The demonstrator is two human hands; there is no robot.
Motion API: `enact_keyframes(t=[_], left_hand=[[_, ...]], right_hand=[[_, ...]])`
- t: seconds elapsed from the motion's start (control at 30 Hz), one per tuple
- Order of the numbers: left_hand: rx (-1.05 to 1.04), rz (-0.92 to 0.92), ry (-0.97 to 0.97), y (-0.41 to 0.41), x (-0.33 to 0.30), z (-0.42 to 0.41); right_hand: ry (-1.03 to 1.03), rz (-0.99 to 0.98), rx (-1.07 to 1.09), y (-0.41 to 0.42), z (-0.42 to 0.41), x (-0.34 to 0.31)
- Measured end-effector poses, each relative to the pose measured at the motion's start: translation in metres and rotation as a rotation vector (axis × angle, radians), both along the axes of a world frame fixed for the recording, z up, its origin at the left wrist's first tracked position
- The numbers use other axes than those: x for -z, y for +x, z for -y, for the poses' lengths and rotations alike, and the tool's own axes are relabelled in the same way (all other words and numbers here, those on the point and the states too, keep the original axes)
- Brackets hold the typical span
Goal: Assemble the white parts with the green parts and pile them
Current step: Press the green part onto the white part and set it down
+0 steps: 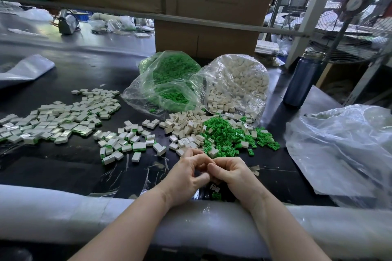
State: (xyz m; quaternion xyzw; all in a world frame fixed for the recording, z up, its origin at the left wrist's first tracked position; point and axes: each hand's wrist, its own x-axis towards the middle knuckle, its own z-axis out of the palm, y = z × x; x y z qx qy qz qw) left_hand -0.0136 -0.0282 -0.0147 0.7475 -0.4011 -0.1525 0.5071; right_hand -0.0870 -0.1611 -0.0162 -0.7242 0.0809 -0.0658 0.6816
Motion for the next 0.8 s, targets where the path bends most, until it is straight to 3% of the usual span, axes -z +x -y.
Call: enact_keyframes(t=[0.8], left_hand=[[0.028,0.047,0.048,-0.001,-0.0004,0.0004]], right_hand=[[0.023,0.002,0.014,0.0005,0.0015,0.001]])
